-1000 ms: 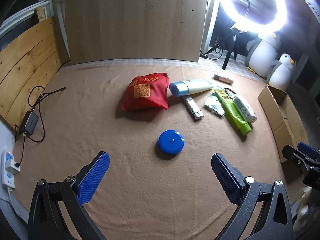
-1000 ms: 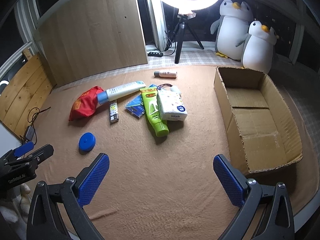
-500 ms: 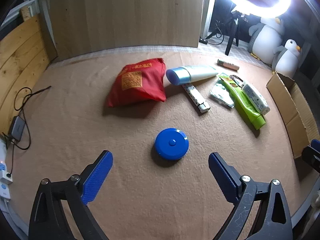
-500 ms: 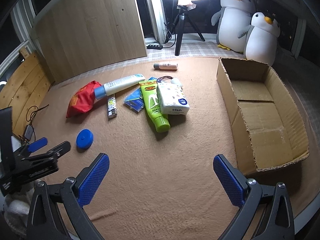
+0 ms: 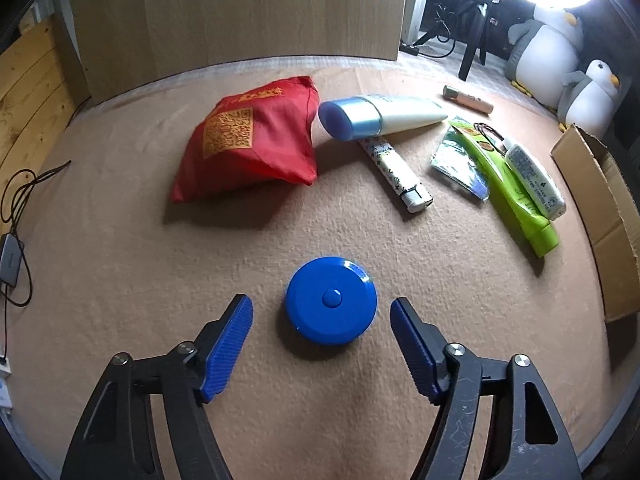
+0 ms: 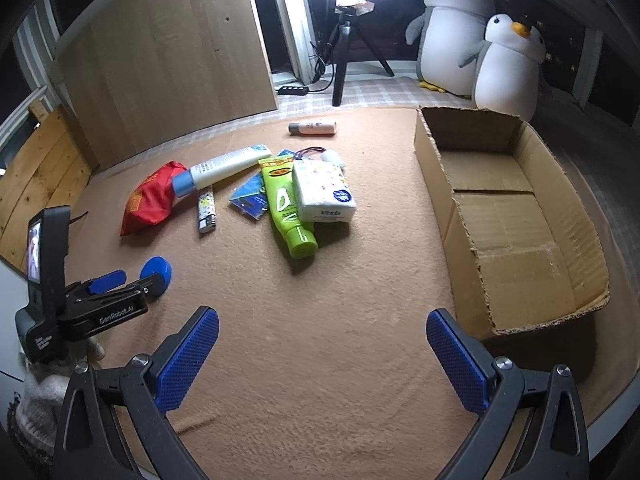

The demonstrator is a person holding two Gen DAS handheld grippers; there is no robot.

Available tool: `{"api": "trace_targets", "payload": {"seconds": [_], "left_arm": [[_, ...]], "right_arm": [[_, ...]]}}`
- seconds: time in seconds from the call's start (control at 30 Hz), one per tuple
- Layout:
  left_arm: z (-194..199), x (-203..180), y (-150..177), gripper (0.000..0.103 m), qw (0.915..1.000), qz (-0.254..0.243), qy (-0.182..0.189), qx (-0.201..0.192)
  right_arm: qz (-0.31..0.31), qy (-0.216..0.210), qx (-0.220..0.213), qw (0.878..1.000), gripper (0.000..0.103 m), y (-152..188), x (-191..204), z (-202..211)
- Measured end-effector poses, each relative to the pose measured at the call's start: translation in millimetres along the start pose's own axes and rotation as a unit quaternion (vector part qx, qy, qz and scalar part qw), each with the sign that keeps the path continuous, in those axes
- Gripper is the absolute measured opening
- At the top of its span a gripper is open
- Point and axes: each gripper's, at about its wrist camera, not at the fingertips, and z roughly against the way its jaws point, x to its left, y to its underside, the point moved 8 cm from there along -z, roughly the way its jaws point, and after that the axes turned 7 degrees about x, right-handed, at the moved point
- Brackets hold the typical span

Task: Organize objects
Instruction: 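Close the left tool on the blue tape measure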

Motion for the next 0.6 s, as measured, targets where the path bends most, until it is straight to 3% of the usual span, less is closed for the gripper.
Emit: {"api": "trace_targets", "payload": {"seconds": [0.33,0.6], "left_arm": [[-18,-5,-4,0.055,0.9999,0.002,-0.004,0.014],[-17,-6,-5,0.054,0.9999,0.005,0.002,0.012]], "right_arm": [[-0.012,0.007,0.0,1.0,0.103,3,-18,4],[-0.018,0.011,-0.002,1.0,0.103,5,-29,6]]}}
